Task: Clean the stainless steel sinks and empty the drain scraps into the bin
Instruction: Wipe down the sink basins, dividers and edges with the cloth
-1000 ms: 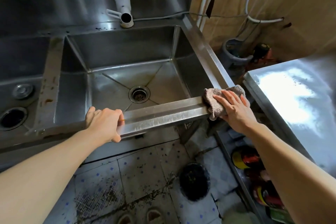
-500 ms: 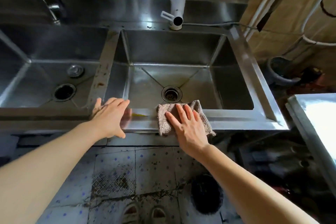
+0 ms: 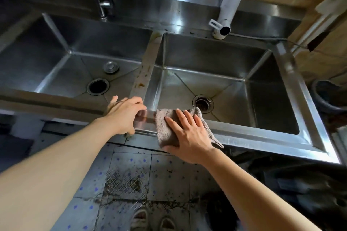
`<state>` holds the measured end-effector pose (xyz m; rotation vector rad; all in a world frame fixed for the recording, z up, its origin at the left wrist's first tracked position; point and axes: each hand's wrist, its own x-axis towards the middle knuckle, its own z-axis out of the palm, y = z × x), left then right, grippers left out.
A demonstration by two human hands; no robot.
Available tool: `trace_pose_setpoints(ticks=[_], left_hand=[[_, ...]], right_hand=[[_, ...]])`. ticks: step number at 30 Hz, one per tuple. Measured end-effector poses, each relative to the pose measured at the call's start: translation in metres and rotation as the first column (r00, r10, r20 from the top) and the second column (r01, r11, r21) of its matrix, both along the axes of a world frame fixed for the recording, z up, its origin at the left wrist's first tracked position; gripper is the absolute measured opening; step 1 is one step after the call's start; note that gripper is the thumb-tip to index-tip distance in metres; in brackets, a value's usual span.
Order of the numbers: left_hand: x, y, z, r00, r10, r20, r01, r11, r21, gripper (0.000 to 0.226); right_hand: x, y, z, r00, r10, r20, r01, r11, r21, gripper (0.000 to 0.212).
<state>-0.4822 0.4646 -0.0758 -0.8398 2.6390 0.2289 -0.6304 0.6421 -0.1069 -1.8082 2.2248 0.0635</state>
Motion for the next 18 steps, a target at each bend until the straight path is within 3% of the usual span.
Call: trace_pose_setpoints(ticks=[3,11,18], left_hand=[[0.000,-0.002,0.000,1.000,0.010,-0.018,-0.010,1.000,0.022,0.075],[-0.002,0.001,0.000,0.997,0.001,-0.083,0.002,0.999,0.035,0.065],[0.043,-0.029,0.004,0.998,0.038,-0.054,-0.027,0.981,0.193,0.119]], right_hand=[[-0.033,0.040,0.005,0.997,-0.082,-0.009,0.082,0.994,0.069,0.091],[-0.058,0.072,-0.001,0.975,-0.191,-0.113,0.201,0.976,0.084,0.067],[-0.010,0.030,0.001,0.975,-0.189,-0.116,0.200,0.975,0.098,0.066]])
